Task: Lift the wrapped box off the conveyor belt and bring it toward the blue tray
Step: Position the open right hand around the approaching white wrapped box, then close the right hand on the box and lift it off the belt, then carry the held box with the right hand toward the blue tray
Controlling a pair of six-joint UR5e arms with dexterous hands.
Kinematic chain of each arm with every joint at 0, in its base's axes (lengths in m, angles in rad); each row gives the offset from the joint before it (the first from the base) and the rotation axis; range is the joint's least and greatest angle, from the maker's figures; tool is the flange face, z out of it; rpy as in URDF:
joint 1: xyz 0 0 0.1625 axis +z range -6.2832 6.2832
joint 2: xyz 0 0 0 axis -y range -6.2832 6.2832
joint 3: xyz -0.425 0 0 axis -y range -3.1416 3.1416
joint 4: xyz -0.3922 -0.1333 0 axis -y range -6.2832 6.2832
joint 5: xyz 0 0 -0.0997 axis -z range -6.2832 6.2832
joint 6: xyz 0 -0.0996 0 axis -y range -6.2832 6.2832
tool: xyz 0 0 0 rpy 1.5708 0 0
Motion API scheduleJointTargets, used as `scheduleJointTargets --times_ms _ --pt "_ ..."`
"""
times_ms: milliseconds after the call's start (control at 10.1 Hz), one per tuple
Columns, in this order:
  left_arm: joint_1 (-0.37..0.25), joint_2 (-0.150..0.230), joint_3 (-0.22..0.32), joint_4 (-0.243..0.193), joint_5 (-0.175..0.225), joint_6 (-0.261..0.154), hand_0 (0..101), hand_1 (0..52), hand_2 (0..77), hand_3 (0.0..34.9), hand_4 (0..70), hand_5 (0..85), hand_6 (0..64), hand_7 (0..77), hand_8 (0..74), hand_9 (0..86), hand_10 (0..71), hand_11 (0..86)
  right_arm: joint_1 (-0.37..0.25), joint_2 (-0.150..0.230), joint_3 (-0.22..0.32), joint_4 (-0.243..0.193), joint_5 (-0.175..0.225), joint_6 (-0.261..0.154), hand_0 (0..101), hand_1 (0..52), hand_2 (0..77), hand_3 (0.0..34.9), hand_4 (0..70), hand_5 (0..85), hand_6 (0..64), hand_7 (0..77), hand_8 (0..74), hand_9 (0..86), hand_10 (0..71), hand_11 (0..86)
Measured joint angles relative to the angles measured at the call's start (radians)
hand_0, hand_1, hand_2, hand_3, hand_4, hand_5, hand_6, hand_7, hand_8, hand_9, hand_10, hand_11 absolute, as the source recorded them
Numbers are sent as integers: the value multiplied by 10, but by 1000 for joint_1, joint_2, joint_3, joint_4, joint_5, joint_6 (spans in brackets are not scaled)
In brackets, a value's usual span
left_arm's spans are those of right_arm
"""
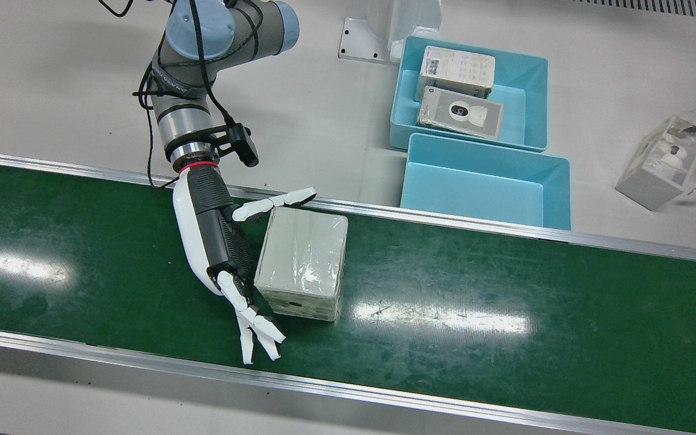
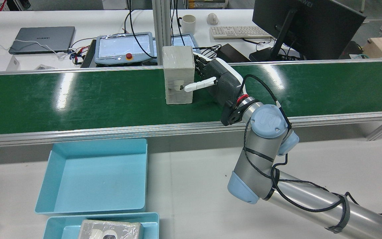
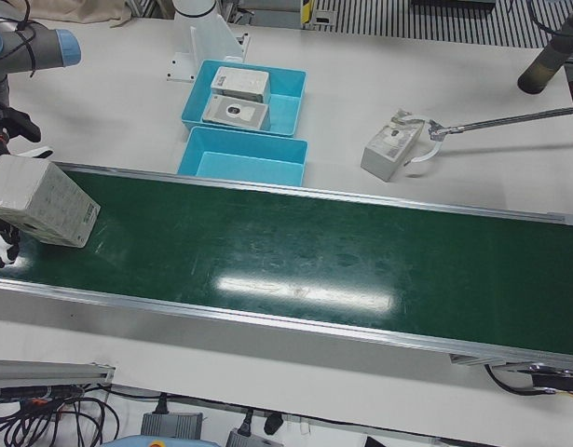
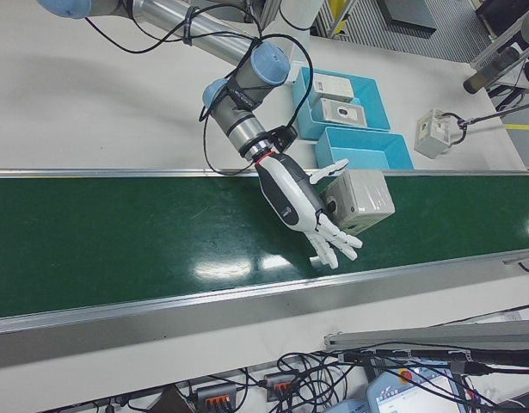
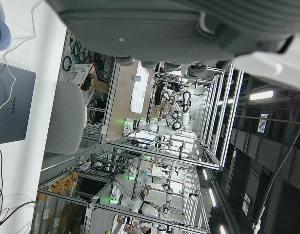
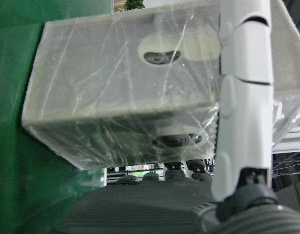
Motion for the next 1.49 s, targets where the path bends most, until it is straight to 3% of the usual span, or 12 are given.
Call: scheduleJointTargets --times_ms 396,495,595,694,793,892,991,1090,1189,1288,1387,1486 --pt "0 0 0 0 0 0 0 0 11 0 0 11 5 5 5 5 5 5 0 1 -10 -3 0 -6 484 158 104 0 109 153 44 55 0 11 0 11" --pt "0 0 0 0 0 0 0 0 11 0 0 11 5 5 5 5 5 5 0 2 -13 -6 2 -6 503 191 175 0 131 316 98 158 0 11 0 11" --pt "0 0 0 0 0 0 0 0 11 0 0 11 0 5 5 5 5 5 0 7 -13 -18 3 -5 503 191 175 0 131 316 98 158 44 16 0 11" --pt "0 0 0 0 0 0 0 0 11 0 0 11 0 5 5 5 5 5 2 23 -11 -53 3 -5 525 196 207 0 164 365 164 229 125 87 5 11" --pt "0 0 0 0 0 0 0 0 11 0 0 11 0 5 5 5 5 5 5 43 -4 -95 2 -5 515 147 245 0 180 409 229 289 213 180 5 98" --pt "0 0 0 0 0 0 0 0 11 0 0 11 5 5 5 5 5 5 7 62 6 -132 1 -5 490 49 213 0 229 469 289 344 300 267 5 235" --pt "0 0 0 0 0 0 0 0 11 0 0 11 5 5 5 5 5 5 7 75 23 -154 0 -5 435 0 153 0 262 513 349 393 382 349 5 360" --pt "0 0 0 0 0 0 0 0 11 0 0 11 5 5 5 5 5 5 7 86 49 -169 -1 -6 428 0 0 0 256 654 398 469 513 480 104 436" --pt "0 0 0 0 0 0 0 0 5 0 0 11 5 5 5 5 5 5 7 102 73 -181 -3 -7 428 0 0 0 256 654 398 469 513 480 104 436" --pt "0 0 0 0 0 0 0 0 5 0 0 11 5 5 5 5 5 5 6 126 93 -196 -4 -7 418 0 0 0 245 709 409 540 562 540 305 595" --pt "0 0 0 0 0 0 0 0 5 0 0 11 5 5 5 5 5 5 2 154 107 -209 -5 -8 418 0 0 0 245 709 409 540 562 540 305 595" --pt "0 0 0 0 0 0 0 0 5 0 0 11 5 5 5 5 5 5 -8 181 114 -218 -6 -14 427 0 11 0 262 704 475 704 709 758 496 714"
